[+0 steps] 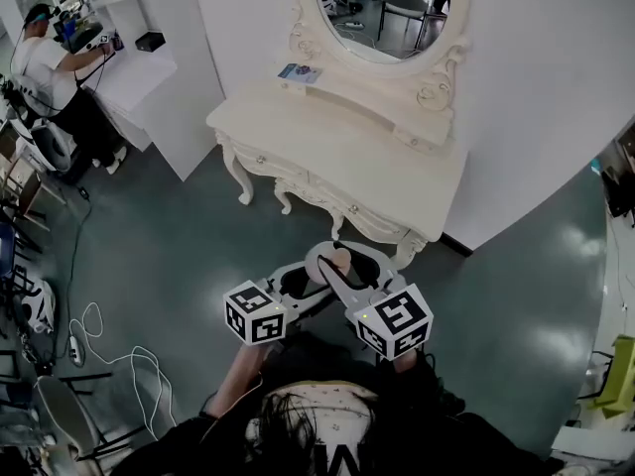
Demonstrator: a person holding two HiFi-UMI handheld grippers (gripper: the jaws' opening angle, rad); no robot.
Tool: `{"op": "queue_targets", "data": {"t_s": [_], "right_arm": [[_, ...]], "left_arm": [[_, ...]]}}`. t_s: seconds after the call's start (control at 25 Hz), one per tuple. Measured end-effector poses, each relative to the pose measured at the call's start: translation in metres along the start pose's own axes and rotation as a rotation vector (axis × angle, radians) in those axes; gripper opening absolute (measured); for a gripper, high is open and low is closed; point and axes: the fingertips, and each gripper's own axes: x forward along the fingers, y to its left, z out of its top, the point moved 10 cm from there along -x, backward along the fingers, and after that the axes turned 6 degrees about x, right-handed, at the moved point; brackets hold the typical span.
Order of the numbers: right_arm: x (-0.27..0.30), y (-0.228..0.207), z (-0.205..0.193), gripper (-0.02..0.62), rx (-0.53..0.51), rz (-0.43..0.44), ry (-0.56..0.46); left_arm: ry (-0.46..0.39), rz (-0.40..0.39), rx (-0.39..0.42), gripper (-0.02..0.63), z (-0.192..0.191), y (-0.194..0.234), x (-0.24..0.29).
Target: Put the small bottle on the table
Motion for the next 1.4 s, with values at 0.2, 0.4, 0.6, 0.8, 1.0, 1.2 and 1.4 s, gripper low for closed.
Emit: {"op": "queue_targets", "data": {"t_s": [0.2, 0.4, 0.6, 0.8, 1.0, 1.2, 1.4], "right_arm": [[0.022, 0.008, 0.000, 0.143, -0.004, 0.008, 0.000], [0.046, 0.016, -0.001, 0.143, -0.005, 0.014, 0.000], [0.066, 0.029, -0.006, 0.143, 0.001, 0.015, 0.005], [0.078, 0.034, -0.011, 0.143, -0.002, 0.011, 0.043], [0.090, 0.027, -0.012, 0.143, 0.011, 0.020, 0.070], [0.114, 0.011, -0.011, 0.143, 0.010, 0.050, 0.086], [0.149, -0.014, -0.003, 0.143, 0.016, 0.089, 0.080]], "left_arm": [[0.001, 0.008, 0.003, 0.249, 0.003, 0.017, -0.015], [0.000, 0.015, 0.009, 0.249, 0.006, 0.035, -0.032], [0.009, 0.017, 0.012, 0.249, 0.004, 0.050, -0.052], [0.010, 0.011, -0.026, 0.249, -0.003, 0.059, -0.058], [0.004, 0.020, -0.056, 0.249, -0.005, 0.069, -0.057], [-0.001, 0.050, -0.071, 0.249, -0.001, 0.092, -0.053], [-0.009, 0.089, -0.068, 0.249, 0.014, 0.127, -0.045]]}}
